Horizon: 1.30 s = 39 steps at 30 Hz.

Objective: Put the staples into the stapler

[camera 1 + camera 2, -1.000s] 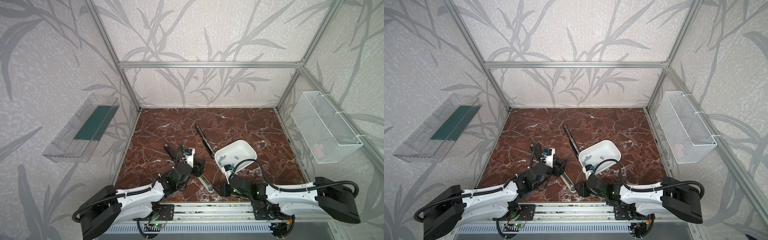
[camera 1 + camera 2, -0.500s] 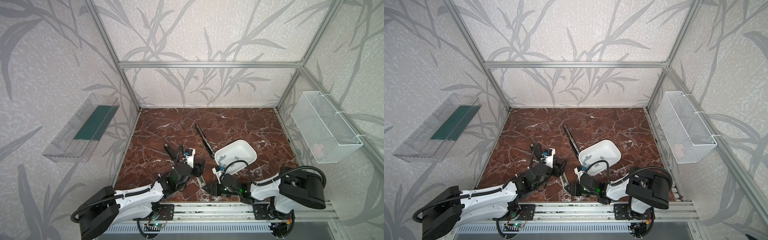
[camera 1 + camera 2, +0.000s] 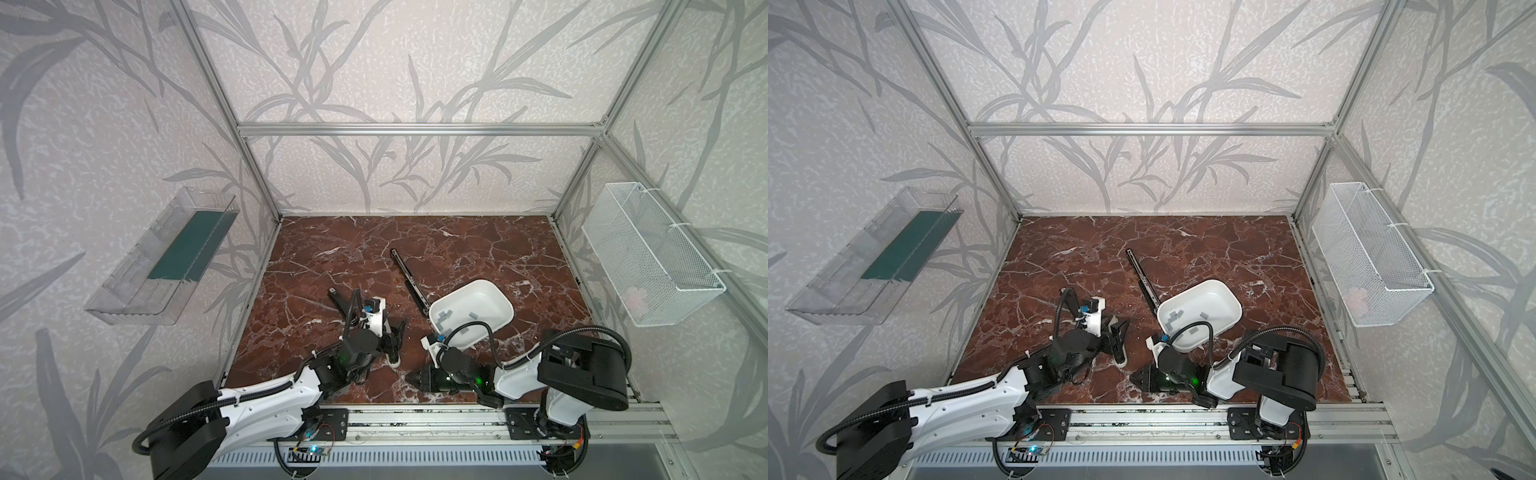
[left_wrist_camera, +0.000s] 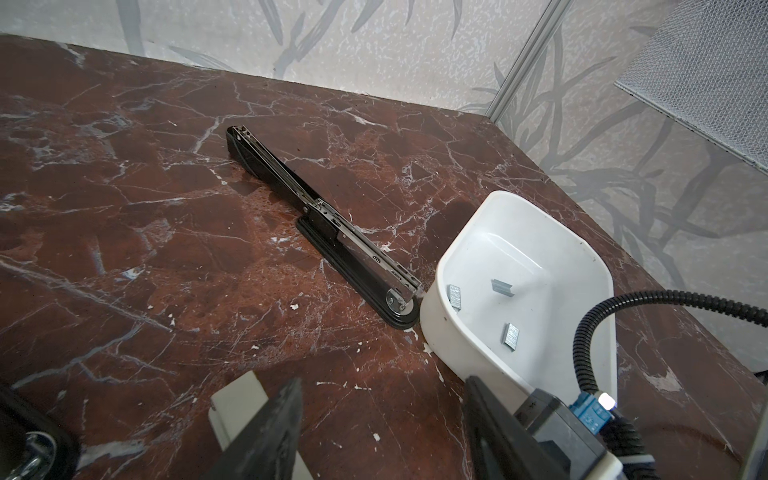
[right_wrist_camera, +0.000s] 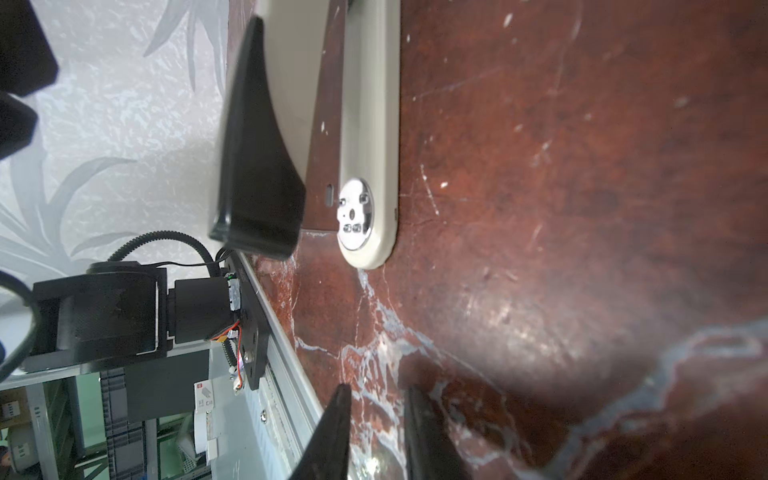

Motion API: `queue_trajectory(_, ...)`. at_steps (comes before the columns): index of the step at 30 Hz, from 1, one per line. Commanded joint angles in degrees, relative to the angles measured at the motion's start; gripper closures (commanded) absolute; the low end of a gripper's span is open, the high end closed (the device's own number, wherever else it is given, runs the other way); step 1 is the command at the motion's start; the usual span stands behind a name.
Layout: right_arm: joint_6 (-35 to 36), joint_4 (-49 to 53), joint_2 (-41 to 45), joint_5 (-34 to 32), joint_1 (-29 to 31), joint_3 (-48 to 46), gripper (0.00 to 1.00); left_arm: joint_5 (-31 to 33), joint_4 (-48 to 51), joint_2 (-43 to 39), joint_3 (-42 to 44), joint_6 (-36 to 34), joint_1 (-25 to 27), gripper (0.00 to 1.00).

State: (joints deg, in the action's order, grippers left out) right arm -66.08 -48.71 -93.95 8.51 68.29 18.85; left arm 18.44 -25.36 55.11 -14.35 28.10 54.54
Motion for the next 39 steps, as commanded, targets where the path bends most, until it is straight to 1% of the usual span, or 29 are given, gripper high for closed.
queue_trajectory(1, 5.2, 9.6, 5.2, -1.9, -0.2, 3.3, 0.75, 2.9, 3.4, -2.0, 0.4, -0.8, 0.1, 0.36)
queue_trajectory(2, 7.1, 14.1, 7.2, -2.8, -0.2, 4.7, 0.73, 4.5, 4.7, -2.9, 0.1, -0.3, 0.1, 0.36)
queue_trajectory(5, 13.3, 34.5, 13.2, -7.7, 0.0, 12.0, 0.62, 9.9, 13.8, -6.9, -1.9, 2.9, -0.1, 0.32)
queue_trajectory(6, 15.3, 39.8, 14.8, -10.2, 0.0, 14.4, 0.60, 11.2, 17.5, -8.5, -2.5, 4.4, -0.3, 0.32)
queue_trajectory(7, 16.3, 42.9, 15.9, -11.9, 0.0, 16.0, 0.58, 12.1, 20.5, -10.1, -2.8, 6.0, -0.7, 0.31)
queue_trajectory(9, 17.2, 46.2, 16.5, -15.9, -0.1, 18.1, 0.56, 12.3, 28.3, -14.1, -3.5, 10.9, -3.2, 0.26)
queue_trajectory(10, 17.3, 46.2, 16.4, -16.2, -0.4, 18.5, 0.55, 11.1, 31.9, -15.9, -3.8, 13.3, -5.0, 0.26)
queue_trajectory(12, 17.6, 43.2, 15.8, -13.3, -1.3, 18.2, 0.53, 5.9, 38.4, -20.5, -3.6, 19.3, -10.7, 0.26)
queue_trajectory(14, 17.0, 39.6, 14.8, -10.5, -2.4, 17.5, 0.50, -1.1, 41.4, -24.9, -2.2, 25.2, -16.0, 0.26)
queue_trajectory(15, 16.7, 38.1, 14.0, -9.2, -3.0, 17.7, 0.49, -4.3, 41.4, -27.0, -0.9, 28.7, -17.6, 0.26)
queue_trajectory(17, 16.9, 37.3, 12.3, -7.4, -4.1, 18.9, 0.49, -8.1, 38.9, -29.8, 2.1, 34.9, -18.0, 0.25)
queue_trajectory(19, 17.9, 38.2, 10.5, -6.1, -4.5, 21.0, 0.50, -10.3, 36.0, -31.5, 4.6, 41.2, -18.0, 0.27)
queue_trajectory(21, 19.1, 39.1, 8.0, -4.3, -4.7, 23.0, 0.55, -12.8, 32.1, -30.5, 6.4, 45.8, -18.0, 0.28)
queue_trajectory(22, 19.3, 38.7, 6.9, -3.6, -4.8, 23.5, 0.57, -14.0, 32.0, -29.4, 6.3, 47.0, -17.9, 0.28)
queue_trajectory(25, 19.3, 36.5, 3.8, -2.3, -5.2, 23.9, 0.63, -16.5, 30.3, -24.8, 5.2, 48.6, -17.2, 0.29)
queue_trajectory(26, 19.4, 35.4, 3.1, -1.9, -5.3, 23.9, 0.65, -16.4, 29.3, -23.5, 5.1, 48.8, -16.7, 0.28)
queue_trajectory(29, 19.9, 33.8, 1.9, -1.4, -5.5, 23.9, 0.69, -15.6, 22.3, -20.6, 7.9, 50.7, -14.8, 0.28)
queue_trajectory(30, 19.9, 33.4, 1.8, -1.6, -5.5, 23.7, 0.69, -15.6, 20.4, -20.0, 8.6, 50.8, -14.4, 0.28)
queue_trajectory(33, 19.9, 32.4, 1.2, -1.8, -5.6, 23.3, 0.70, -14.5, 18.9, -19.4, 8.9, 50.5, -12.9, 0.27)
queue_trajectory(37, 19.9, 32.3, 1.1, -2.2, -5.7, 23.4, 0.70, -13.9, 19.2, -17.4, 7.3, 49.4, -11.5, 0.27)
queue_trajectory(39, 19.9, 32.4, 1.2, -2.2, -5.7, 23.6, 0.69, -14.1, 16.0, -15.4, 7.8, 49.8, -10.8, 0.27)
